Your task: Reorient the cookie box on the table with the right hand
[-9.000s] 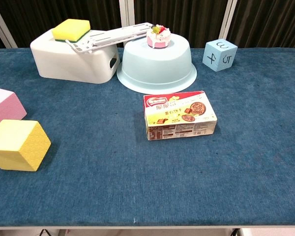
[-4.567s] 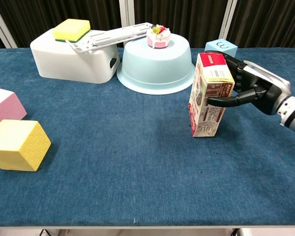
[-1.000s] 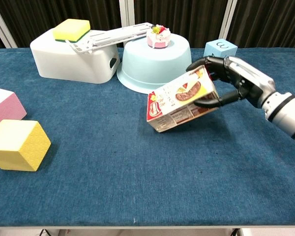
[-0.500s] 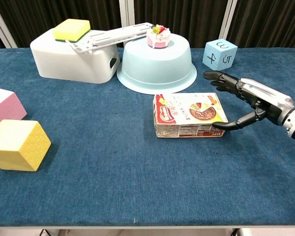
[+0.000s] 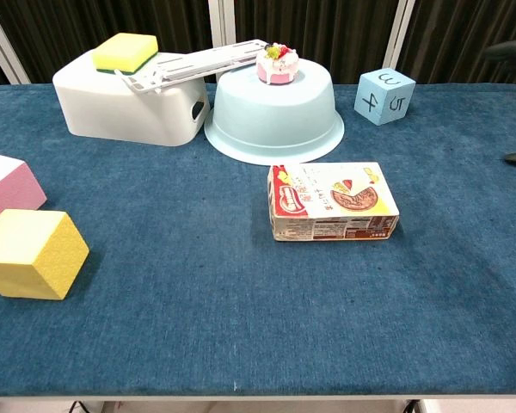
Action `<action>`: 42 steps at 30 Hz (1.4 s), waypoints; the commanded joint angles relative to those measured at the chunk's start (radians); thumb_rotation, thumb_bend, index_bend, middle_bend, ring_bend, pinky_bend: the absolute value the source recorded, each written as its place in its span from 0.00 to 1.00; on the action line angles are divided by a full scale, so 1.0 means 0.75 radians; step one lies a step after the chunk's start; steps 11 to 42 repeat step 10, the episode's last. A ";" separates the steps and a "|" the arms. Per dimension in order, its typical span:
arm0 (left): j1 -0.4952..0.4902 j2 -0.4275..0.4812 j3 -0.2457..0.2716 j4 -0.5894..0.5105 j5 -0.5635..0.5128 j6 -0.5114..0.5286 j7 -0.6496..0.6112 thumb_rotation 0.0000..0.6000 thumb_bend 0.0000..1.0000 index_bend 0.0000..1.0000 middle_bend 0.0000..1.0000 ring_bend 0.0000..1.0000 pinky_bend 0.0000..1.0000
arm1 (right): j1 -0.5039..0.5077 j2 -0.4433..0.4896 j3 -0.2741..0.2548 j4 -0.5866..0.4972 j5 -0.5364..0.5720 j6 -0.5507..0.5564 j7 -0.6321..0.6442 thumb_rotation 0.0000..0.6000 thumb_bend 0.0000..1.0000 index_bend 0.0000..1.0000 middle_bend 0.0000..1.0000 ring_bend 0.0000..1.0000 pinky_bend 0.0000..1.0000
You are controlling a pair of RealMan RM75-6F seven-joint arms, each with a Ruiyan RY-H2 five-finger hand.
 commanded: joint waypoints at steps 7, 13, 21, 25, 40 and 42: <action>0.004 -0.014 0.000 0.007 0.016 0.028 0.006 1.00 0.13 0.00 0.00 0.00 0.00 | -0.315 0.172 -0.012 -0.167 0.096 0.292 -0.274 1.00 0.33 0.00 0.00 0.00 0.00; 0.010 -0.016 0.001 0.006 0.017 0.040 0.009 1.00 0.13 0.00 0.00 0.00 0.00 | -0.365 0.159 -0.025 -0.149 0.086 0.310 -0.237 1.00 0.33 0.00 0.00 0.00 0.00; 0.010 -0.016 0.001 0.006 0.017 0.040 0.009 1.00 0.13 0.00 0.00 0.00 0.00 | -0.365 0.159 -0.025 -0.149 0.086 0.310 -0.237 1.00 0.33 0.00 0.00 0.00 0.00; 0.010 -0.016 0.001 0.006 0.017 0.040 0.009 1.00 0.13 0.00 0.00 0.00 0.00 | -0.365 0.159 -0.025 -0.149 0.086 0.310 -0.237 1.00 0.33 0.00 0.00 0.00 0.00; 0.010 -0.016 0.001 0.006 0.017 0.040 0.009 1.00 0.13 0.00 0.00 0.00 0.00 | -0.365 0.159 -0.025 -0.149 0.086 0.310 -0.237 1.00 0.33 0.00 0.00 0.00 0.00; 0.010 -0.016 0.001 0.006 0.017 0.040 0.009 1.00 0.13 0.00 0.00 0.00 0.00 | -0.365 0.159 -0.025 -0.149 0.086 0.310 -0.237 1.00 0.33 0.00 0.00 0.00 0.00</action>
